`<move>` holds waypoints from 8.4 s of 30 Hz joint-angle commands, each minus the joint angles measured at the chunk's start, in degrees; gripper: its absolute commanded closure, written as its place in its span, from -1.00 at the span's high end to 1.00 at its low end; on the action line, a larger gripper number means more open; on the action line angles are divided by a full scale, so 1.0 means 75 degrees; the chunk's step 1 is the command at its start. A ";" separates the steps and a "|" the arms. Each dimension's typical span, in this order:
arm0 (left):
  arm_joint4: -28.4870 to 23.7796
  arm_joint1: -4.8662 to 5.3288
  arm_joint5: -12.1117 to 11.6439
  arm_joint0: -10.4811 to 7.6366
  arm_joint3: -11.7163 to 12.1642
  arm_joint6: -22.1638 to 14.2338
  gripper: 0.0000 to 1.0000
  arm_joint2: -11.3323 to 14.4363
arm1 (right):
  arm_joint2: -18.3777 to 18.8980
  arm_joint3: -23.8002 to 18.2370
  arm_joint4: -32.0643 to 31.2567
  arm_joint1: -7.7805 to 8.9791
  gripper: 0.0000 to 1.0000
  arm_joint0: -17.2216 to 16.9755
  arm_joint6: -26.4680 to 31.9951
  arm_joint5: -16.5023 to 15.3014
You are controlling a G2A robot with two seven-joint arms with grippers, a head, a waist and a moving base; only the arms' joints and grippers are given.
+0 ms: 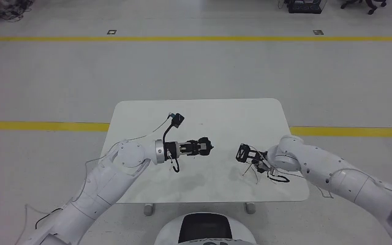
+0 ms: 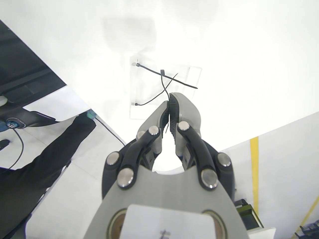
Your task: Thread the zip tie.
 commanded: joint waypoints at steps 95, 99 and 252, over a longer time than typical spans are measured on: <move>0.0042 -0.0004 0.0102 0.0028 0.0015 0.0182 -1.00 -0.0002 | 0.1731 -0.1431 0.1381 0.0496 -1.00 -0.4451 -1.4413 0.1225; 0.0511 -0.0004 0.0665 0.0101 -0.0226 0.0768 -1.00 0.0021 | 0.1731 -0.1431 0.1381 0.0496 -1.00 -0.4451 -1.4413 0.1225; 0.1212 -0.0029 0.1959 0.0501 -0.1101 0.2048 -1.00 0.0105 | 0.4593 -0.0070 -0.0286 -0.2642 -1.00 -0.5758 -1.2570 0.0564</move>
